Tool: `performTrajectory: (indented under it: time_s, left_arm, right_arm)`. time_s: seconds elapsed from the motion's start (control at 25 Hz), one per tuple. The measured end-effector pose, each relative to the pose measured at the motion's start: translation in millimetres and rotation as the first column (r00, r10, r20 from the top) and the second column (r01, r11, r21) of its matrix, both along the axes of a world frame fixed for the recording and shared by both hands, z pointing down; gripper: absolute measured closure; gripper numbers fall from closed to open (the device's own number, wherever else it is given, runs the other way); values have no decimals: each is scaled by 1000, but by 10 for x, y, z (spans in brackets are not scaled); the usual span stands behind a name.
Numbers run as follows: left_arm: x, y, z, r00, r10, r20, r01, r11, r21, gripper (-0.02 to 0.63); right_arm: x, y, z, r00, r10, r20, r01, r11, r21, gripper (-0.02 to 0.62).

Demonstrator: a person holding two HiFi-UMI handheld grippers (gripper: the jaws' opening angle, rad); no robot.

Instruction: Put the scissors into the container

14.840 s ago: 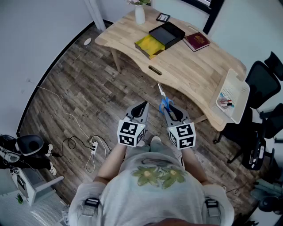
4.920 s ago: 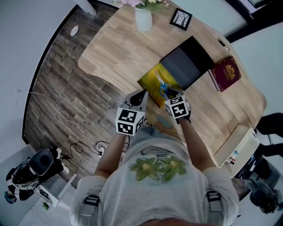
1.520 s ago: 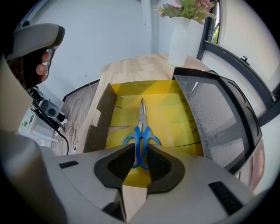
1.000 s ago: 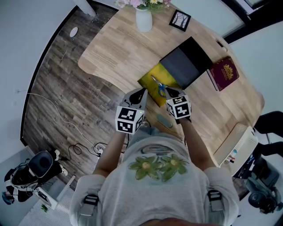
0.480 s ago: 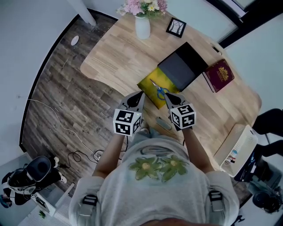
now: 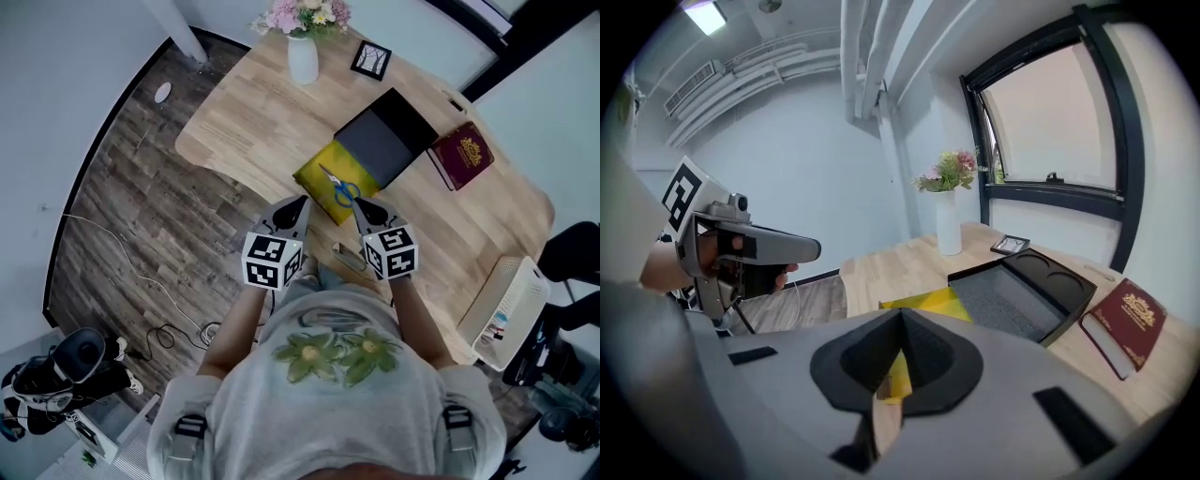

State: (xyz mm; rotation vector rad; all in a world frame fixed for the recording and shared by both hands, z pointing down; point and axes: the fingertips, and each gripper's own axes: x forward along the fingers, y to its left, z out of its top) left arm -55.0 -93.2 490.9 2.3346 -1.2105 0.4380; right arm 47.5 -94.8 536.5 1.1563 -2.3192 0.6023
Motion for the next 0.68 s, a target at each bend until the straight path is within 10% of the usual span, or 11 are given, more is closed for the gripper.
performTrajectory:
  time_s: [0.68]
  left_arm:
    - [-11, 262, -91, 1000, 28, -2, -28, 1000, 13, 600]
  right_arm:
    - [-2, 260, -115, 999, 38, -18, -38, 999, 39, 591]
